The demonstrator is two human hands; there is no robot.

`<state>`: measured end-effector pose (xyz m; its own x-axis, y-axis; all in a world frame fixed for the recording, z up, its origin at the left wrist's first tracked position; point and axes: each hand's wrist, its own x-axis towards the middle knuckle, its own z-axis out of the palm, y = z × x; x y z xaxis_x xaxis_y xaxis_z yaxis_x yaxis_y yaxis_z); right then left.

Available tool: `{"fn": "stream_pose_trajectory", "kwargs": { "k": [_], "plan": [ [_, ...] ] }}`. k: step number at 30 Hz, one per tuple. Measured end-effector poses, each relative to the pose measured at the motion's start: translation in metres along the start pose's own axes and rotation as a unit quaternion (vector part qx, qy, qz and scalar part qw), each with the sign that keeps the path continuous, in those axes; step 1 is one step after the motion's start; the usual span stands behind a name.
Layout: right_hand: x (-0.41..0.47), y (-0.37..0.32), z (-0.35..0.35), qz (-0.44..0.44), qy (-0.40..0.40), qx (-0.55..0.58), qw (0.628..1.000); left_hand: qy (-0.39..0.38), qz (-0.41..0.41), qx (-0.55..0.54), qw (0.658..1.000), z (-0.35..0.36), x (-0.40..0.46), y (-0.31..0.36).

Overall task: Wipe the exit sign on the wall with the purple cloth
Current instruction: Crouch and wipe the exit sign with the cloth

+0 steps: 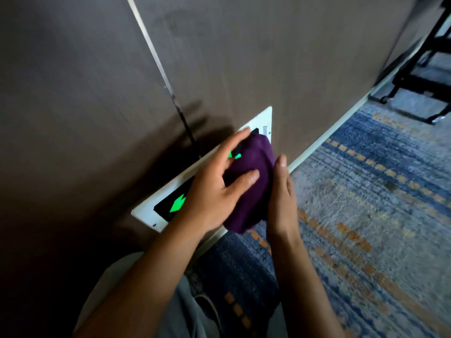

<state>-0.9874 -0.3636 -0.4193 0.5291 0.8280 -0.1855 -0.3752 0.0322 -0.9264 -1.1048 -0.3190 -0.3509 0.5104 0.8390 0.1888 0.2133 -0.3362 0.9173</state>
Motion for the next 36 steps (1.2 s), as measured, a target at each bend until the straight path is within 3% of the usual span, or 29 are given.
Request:
{"fn": "stream_pose_trajectory", "kwargs": {
  "k": [3, 8, 11, 14, 18, 22, 31, 36],
  "plan": [
    [0.004, -0.006, 0.001, 0.015, -0.017, 0.107, 0.994, -0.019, -0.032, 0.0, 0.999, 0.003, -0.001, -0.003],
    [0.011, -0.017, -0.005, -0.105, 0.031, -0.015, 0.994, -0.011, -0.087, 0.093, 0.992, -0.005, -0.001, -0.004],
    [0.01, -0.018, -0.018, -0.082, -0.016, 0.021, 0.996, 0.03, -0.139, 0.003, 0.99, -0.008, 0.003, -0.003],
    [0.006, -0.019, -0.02, -0.056, -0.101, 0.066, 0.991, 0.012, -0.181, -0.099, 0.978, -0.006, 0.011, -0.001],
    [0.01, -0.017, -0.012, -0.032, -0.104, 0.085, 0.99, 0.048, -0.103, 0.074, 0.991, -0.006, 0.016, -0.002],
    [0.011, -0.005, -0.008, 0.041, -0.17, 0.134, 0.975, 0.043, -0.076, 0.146, 0.985, -0.006, 0.02, -0.004],
    [0.037, -0.021, -0.01, -0.048, -0.183, 0.112, 0.975, 0.048, -0.02, 0.125, 0.991, -0.013, 0.04, -0.001],
    [0.051, -0.031, -0.007, -0.043, -0.273, 0.205, 0.939, 0.004, 0.051, 0.296, 0.954, -0.032, 0.071, 0.039]
  ]
}}
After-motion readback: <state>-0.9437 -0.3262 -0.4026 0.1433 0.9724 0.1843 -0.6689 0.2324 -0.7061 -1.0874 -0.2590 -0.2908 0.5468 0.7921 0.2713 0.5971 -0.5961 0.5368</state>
